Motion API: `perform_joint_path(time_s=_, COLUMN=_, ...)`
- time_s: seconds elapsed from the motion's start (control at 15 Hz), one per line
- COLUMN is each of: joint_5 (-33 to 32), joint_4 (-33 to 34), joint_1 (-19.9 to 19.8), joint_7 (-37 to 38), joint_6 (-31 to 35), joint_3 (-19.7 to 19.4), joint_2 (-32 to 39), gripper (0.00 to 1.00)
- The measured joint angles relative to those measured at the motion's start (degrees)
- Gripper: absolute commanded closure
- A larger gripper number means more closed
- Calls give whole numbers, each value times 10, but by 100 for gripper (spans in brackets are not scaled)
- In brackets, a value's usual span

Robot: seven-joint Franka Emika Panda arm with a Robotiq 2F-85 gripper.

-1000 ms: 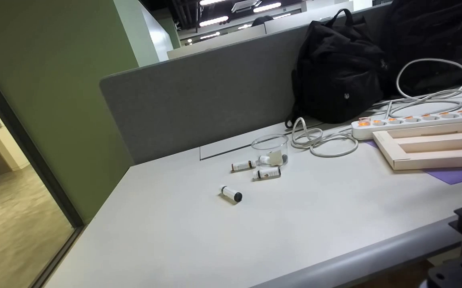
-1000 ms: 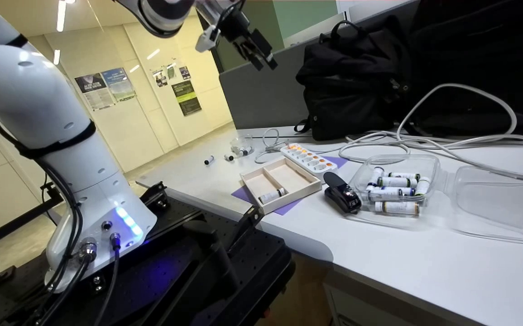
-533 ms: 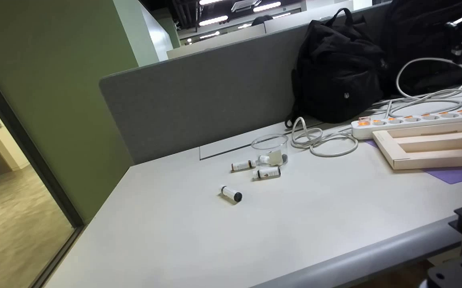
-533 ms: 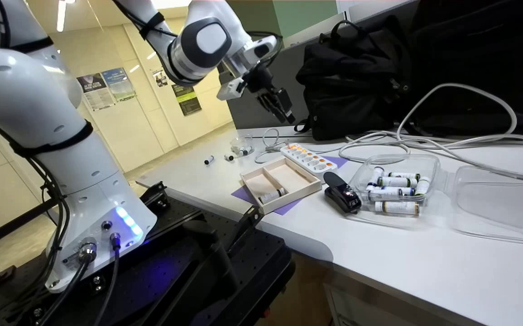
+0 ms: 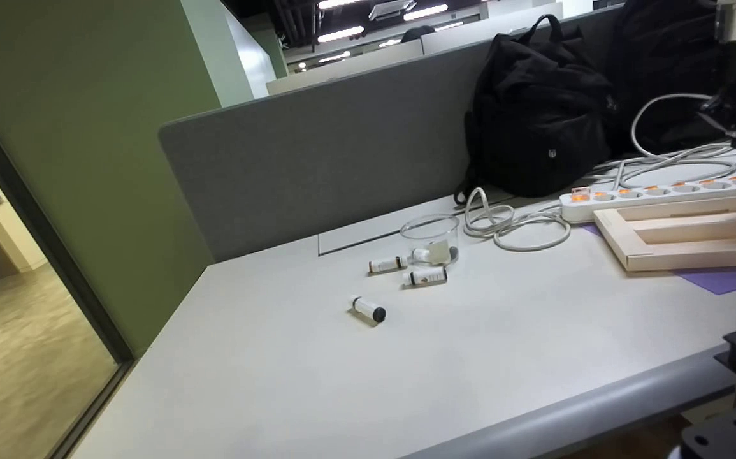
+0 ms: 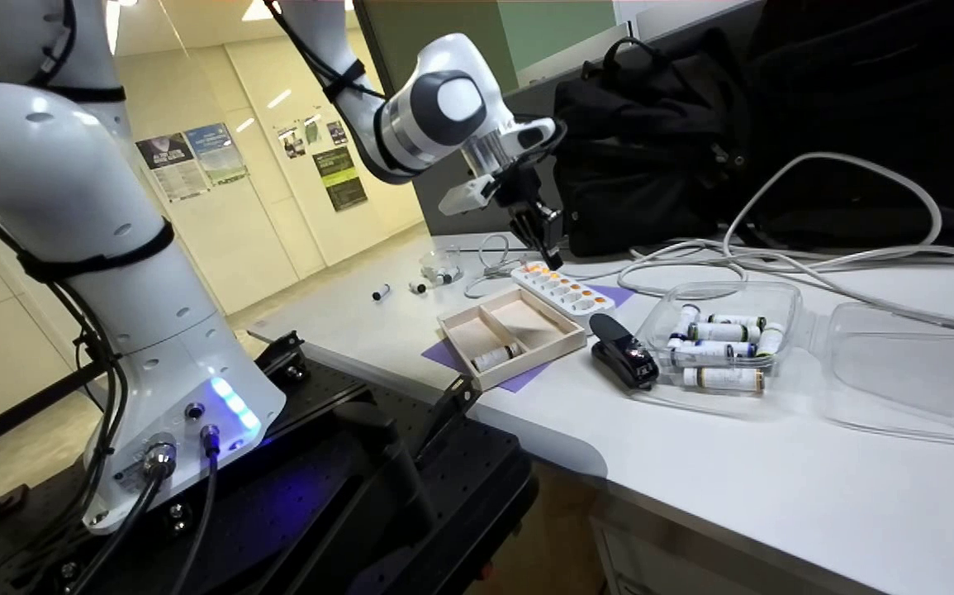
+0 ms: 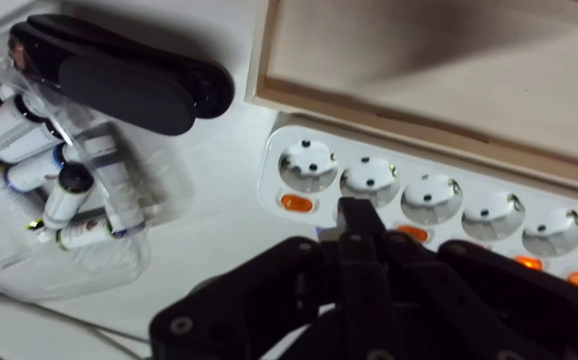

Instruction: Turn on the third last switch to the right

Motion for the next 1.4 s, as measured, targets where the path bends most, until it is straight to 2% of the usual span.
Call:
perform_joint_path(time_s=0.13, joint_5=35, joint_4=31, joint_1=72, joint_7=2, joint_6=-25, joint_3=-51, joint_2=51, gripper=99)
perform_joint_path(time_s=0.27, joint_5=43, joint_4=49, joint_1=103, joint_7=6, joint_6=-28, joint_3=-71, joint_2=76, gripper=99)
perform_joint_path(time_s=0.8, joint_5=43, joint_4=56, joint_1=105, joint_7=6, joint_6=-32, joint_3=-79, joint_2=80, gripper=100)
perform_joint_path(time_s=1.13, joint_5=122, joint_4=55, joint_1=111, joint_7=-60, joint_6=-5, joint_3=-77, joint_2=80, gripper=100)
perform_joint_path(time_s=1.4, joint_5=181, joint_4=59, joint_1=94, joint_7=-107, joint_6=10, joint_3=-49, joint_2=78, gripper=100)
